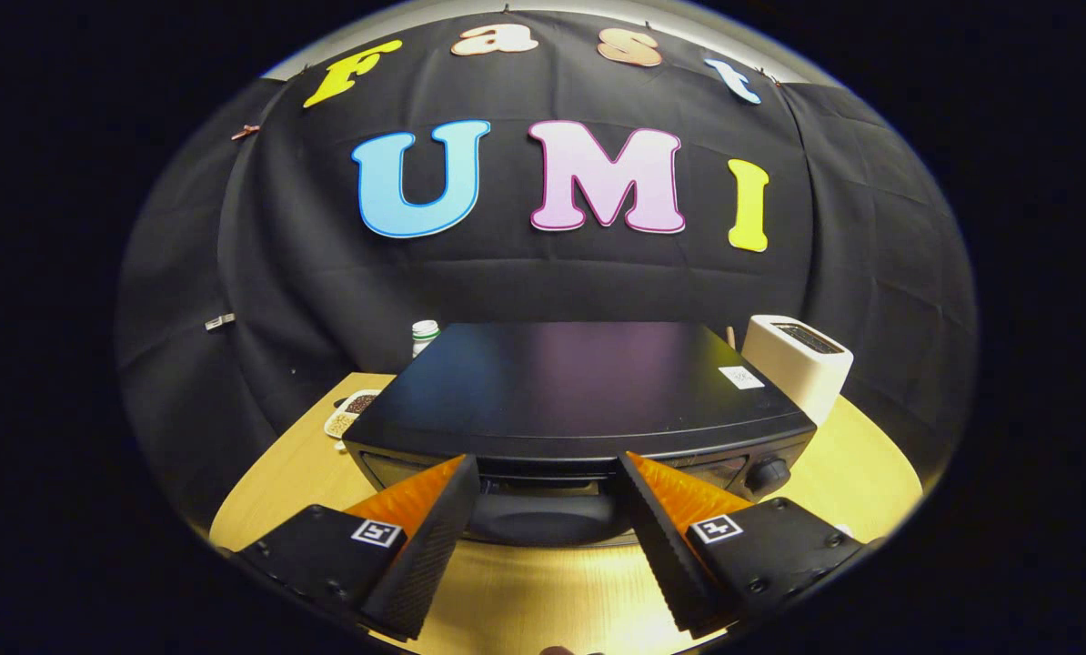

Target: Open the toaster oven, put the food inside, and close the toaster oven door.

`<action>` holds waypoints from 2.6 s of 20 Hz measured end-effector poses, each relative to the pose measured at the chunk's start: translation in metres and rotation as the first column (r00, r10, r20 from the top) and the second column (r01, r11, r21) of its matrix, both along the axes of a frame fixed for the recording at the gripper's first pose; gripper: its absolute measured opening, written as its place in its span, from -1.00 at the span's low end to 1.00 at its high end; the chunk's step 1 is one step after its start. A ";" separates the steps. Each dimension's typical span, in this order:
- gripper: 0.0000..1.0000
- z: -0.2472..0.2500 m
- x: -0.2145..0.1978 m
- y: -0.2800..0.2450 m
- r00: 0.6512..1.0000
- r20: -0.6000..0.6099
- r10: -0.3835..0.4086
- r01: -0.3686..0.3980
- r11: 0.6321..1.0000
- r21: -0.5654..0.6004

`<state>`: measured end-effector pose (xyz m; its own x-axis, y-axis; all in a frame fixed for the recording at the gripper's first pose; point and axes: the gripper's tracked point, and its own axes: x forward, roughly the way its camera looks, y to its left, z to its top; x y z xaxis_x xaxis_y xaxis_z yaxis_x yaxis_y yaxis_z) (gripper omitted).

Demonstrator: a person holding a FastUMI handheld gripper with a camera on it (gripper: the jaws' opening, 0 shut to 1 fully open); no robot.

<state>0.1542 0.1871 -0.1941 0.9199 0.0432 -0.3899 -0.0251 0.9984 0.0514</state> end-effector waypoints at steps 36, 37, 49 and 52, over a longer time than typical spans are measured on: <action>0.98 -0.062 -0.181 -0.054 0.936 -0.296 0.190 -0.193 0.981 0.019; 0.98 -0.055 -0.183 -0.067 0.938 -0.289 0.193 -0.195 0.981 0.021; 0.98 -0.024 -0.162 -0.243 0.950 -0.279 0.138 -0.130 0.990 0.048; 0.98 -0.032 -0.155 -0.289 0.947 -0.302 0.107 -0.094 0.994 0.056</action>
<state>-0.0013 -0.1017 -0.2261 0.7478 0.1506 -0.6466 -0.1022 0.9884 0.1120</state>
